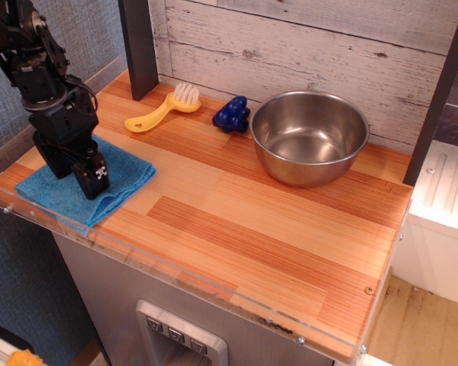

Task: Move the blue towel to the front left corner of the table below the yellow brush.

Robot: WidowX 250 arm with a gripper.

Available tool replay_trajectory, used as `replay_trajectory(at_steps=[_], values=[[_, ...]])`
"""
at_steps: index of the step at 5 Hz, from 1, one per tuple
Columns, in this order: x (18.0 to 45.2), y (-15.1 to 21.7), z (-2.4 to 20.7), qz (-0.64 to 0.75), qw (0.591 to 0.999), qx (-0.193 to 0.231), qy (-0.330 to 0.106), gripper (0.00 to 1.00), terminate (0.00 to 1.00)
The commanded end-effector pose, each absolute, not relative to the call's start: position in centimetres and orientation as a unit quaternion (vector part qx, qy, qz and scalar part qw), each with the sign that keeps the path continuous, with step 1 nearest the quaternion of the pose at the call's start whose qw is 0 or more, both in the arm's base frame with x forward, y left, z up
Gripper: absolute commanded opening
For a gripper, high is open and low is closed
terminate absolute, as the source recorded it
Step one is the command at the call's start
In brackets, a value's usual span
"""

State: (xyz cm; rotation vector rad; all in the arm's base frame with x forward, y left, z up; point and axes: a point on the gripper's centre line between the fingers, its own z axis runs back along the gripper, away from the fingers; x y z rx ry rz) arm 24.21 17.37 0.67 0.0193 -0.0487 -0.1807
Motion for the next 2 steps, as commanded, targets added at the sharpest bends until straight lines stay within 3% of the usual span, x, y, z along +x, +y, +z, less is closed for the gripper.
replay_trajectory(at_steps=[1, 2], values=[[23.7, 17.1, 7.0, -0.033, 0.996, 0.028, -0.08, 1.0, 0.0], [23.3, 16.9, 10.7, -0.009, 0.994, 0.028, -0.105, 1.0, 0.0]])
